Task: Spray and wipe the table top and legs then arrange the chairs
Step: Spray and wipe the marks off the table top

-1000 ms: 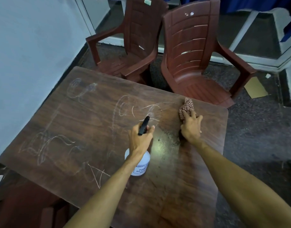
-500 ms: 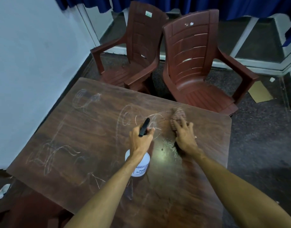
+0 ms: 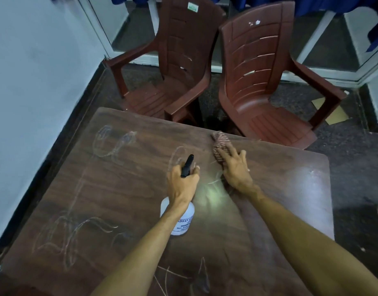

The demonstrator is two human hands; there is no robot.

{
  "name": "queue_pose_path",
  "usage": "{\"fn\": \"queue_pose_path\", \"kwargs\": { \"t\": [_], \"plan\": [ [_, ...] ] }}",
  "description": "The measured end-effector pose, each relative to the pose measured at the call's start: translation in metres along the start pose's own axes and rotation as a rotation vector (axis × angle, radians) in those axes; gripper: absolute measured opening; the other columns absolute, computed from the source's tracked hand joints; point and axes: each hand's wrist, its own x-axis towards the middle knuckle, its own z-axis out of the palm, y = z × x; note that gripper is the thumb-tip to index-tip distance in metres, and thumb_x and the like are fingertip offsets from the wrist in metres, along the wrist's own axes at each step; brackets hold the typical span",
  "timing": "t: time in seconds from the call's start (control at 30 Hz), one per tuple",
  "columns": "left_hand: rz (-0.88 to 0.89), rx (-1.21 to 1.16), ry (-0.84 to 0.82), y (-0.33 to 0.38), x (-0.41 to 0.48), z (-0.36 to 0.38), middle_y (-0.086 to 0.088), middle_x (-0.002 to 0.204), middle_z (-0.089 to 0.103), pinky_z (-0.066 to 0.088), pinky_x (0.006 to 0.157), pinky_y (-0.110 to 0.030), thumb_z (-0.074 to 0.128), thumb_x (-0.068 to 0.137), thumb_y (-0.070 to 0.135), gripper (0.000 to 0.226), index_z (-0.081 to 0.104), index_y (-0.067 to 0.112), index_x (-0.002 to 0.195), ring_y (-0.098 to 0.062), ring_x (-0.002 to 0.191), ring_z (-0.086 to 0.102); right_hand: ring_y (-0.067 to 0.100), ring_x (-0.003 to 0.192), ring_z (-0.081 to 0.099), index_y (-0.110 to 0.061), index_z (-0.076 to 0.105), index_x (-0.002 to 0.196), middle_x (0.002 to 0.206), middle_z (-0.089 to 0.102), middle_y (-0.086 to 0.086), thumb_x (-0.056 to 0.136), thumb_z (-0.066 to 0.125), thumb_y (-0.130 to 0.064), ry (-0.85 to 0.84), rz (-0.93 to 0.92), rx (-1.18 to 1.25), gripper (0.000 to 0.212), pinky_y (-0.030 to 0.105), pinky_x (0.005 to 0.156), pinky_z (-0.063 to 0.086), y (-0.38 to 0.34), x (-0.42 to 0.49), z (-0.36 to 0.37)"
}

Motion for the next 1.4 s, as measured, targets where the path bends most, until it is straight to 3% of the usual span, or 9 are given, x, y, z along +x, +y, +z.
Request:
{"fn": "queue_pose_path", "kwargs": {
  "t": [0.13,0.33,0.5,0.6,0.67,0.87,1.03,1.2,1.4],
  "plan": [
    [0.015,-0.003,0.006,-0.009,0.015,-0.022,0.007,0.047,0.048,0.036,0.053,-0.027,0.078,0.084,0.026,0.043,0.048,0.019,0.054,-0.014,0.046,0.043,0.046,0.113,0.038,-0.016,0.047,0.145,0.156,0.029,0.02,0.072,0.053,0.005,0.105,0.349,-0.006,0.076,0.051,0.1,0.035,-0.003,0.022,0.0],
    [0.033,-0.025,0.063,-0.02,0.027,-0.041,0.002,0.052,0.06,0.05,0.058,-0.034,0.078,0.083,0.026,0.029,0.062,0.014,0.062,-0.02,0.052,0.057,0.036,0.12,0.041,-0.024,0.043,0.148,0.16,0.029,0.011,0.067,0.057,-0.005,-0.172,-0.354,-0.037,0.084,0.045,0.095,0.036,-0.093,0.04,0.044],
    [0.101,-0.058,0.062,-0.021,0.029,-0.052,-0.001,0.052,0.056,0.038,0.047,-0.01,0.077,0.087,0.015,0.029,0.063,-0.001,0.068,-0.006,0.044,0.05,0.042,0.113,0.043,-0.024,0.045,0.145,0.158,0.031,0.01,0.068,0.055,0.001,0.011,0.1,-0.063,0.082,0.046,0.094,0.035,-0.049,0.055,0.023],
    [0.142,-0.032,0.07,-0.022,0.022,-0.047,-0.005,0.057,0.063,0.042,0.05,-0.018,0.077,0.086,0.017,0.025,0.063,0.005,0.069,-0.016,0.053,0.057,0.035,0.116,0.041,-0.033,0.032,0.151,0.161,0.025,0.001,0.074,0.061,-0.002,-0.113,-0.263,-0.106,0.088,0.051,0.093,0.043,-0.076,0.004,0.044],
    [0.147,-0.022,0.051,-0.018,0.016,-0.042,-0.005,0.061,0.066,0.043,0.054,-0.019,0.077,0.085,0.015,0.022,0.064,0.007,0.069,-0.02,0.058,0.06,0.031,0.114,0.041,-0.03,0.034,0.153,0.162,0.027,0.002,0.072,0.06,0.0,-0.152,-0.439,-0.079,0.09,0.042,0.091,0.04,-0.07,-0.032,0.044],
    [0.161,-0.058,0.022,-0.014,-0.036,-0.026,-0.007,0.059,0.063,0.04,0.052,-0.008,0.077,0.086,0.01,0.024,0.063,-0.002,0.071,-0.005,0.05,0.052,0.04,0.111,0.042,-0.016,0.048,0.145,0.156,0.034,0.015,0.067,0.054,0.006,0.083,0.211,-0.048,0.081,0.045,0.094,0.034,0.045,-0.069,-0.019],
    [0.122,-0.026,-0.025,-0.027,-0.099,-0.004,0.002,0.057,0.06,0.04,0.052,-0.015,0.077,0.087,0.016,0.026,0.062,0.006,0.067,-0.006,0.048,0.05,0.032,0.1,0.037,-0.018,0.049,0.146,0.157,0.036,0.01,0.068,0.05,0.007,-0.058,-0.183,-0.05,0.082,0.045,0.09,0.038,0.033,-0.156,-0.015],
    [0.042,0.019,-0.008,-0.048,-0.16,-0.001,0.002,0.05,0.049,0.034,0.046,-0.017,0.073,0.09,0.019,0.037,0.053,0.003,0.062,-0.008,0.042,0.042,0.035,0.105,0.034,-0.017,0.047,0.147,0.159,0.031,0.013,0.071,0.052,0.014,0.064,0.256,0.037,0.083,0.044,0.09,0.034,0.076,-0.188,-0.031],
    [0.027,0.054,0.015,-0.074,-0.201,-0.011,-0.004,0.048,0.042,0.033,0.045,-0.014,0.075,0.089,0.02,0.048,0.043,0.012,0.054,-0.014,0.045,0.037,0.038,0.107,0.034,-0.02,0.046,0.148,0.161,0.028,0.01,0.073,0.051,0.01,-0.026,0.012,-0.01,0.081,0.05,0.098,0.035,0.057,-0.219,-0.025]
  ]
}}
